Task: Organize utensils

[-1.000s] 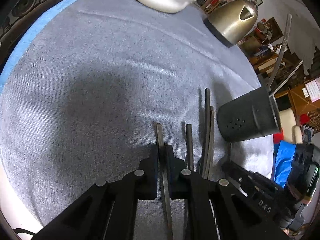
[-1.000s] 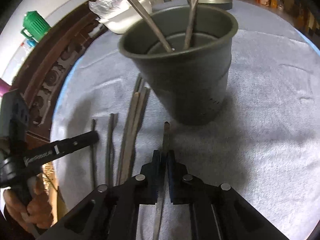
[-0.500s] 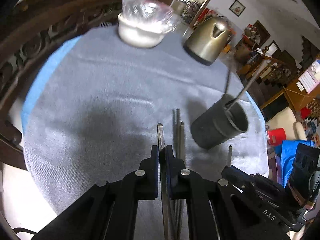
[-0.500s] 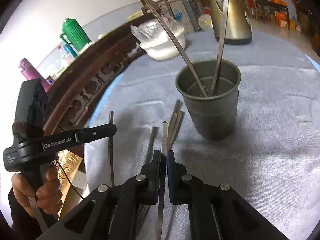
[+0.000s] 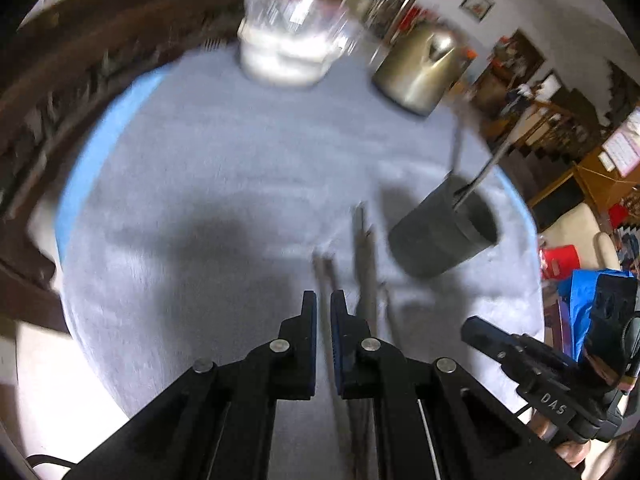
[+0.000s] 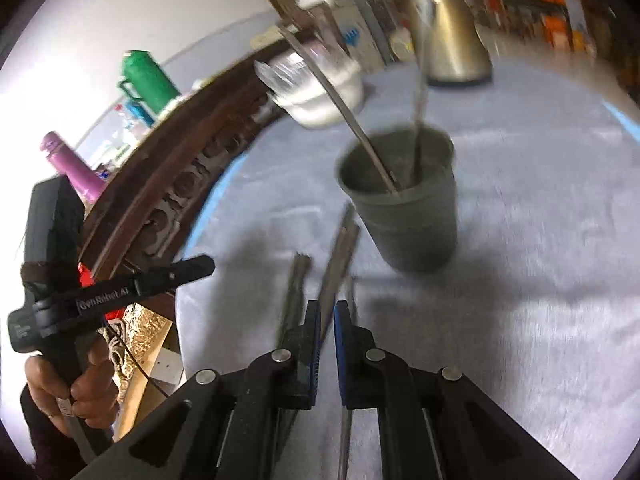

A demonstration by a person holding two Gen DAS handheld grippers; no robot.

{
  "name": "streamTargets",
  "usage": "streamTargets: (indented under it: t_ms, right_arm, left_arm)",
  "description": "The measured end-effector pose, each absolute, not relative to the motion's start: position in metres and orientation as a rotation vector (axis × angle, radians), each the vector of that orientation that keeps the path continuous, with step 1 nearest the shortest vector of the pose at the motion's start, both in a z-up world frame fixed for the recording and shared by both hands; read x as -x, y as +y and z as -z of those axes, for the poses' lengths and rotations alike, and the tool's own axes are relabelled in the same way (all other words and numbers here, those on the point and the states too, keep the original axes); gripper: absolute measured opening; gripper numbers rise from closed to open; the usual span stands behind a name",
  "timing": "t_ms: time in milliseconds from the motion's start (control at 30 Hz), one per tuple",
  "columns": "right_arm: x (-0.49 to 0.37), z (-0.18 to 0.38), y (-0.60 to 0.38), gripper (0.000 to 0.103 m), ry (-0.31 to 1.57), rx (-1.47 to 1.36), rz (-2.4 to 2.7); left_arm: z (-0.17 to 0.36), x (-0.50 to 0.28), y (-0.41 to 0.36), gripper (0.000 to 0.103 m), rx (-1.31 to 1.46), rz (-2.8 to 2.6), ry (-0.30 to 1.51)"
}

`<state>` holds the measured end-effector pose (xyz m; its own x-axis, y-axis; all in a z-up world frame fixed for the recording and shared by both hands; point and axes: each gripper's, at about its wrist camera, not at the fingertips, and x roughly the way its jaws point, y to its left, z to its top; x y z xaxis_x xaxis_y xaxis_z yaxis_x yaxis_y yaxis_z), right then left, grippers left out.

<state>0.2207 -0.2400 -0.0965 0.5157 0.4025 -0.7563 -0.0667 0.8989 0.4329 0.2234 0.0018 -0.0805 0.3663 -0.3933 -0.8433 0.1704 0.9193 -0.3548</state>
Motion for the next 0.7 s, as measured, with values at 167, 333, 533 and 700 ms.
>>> streamTargets:
  t_ms: [167, 333, 533, 700]
  right_arm:
    - [-0.231, 0.122, -0.234, 0.014, 1.083, -0.353, -0.262]
    - [-0.24, 0.13, -0.222, 0.021, 1.123, -0.307, -0.258]
    - [-0.246, 0.14, -0.207, 0.028, 1.156, -0.228, -0.238]
    - [-0.248, 0.149, -0.205, 0.021, 1.17, -0.181, -0.207]
  left_arm:
    - [0.113, -0.233, -0.003, 0.009, 0.255, 0.39, 1.243]
    - [0.124, -0.236, -0.019, 0.019, 0.207, 0.403, 1.278]
    - [0.136, -0.246, -0.028, 0.02, 0.191, 0.416, 1.299]
    - [0.142, -0.251, -0.031, 0.022, 0.183, 0.429, 1.298]
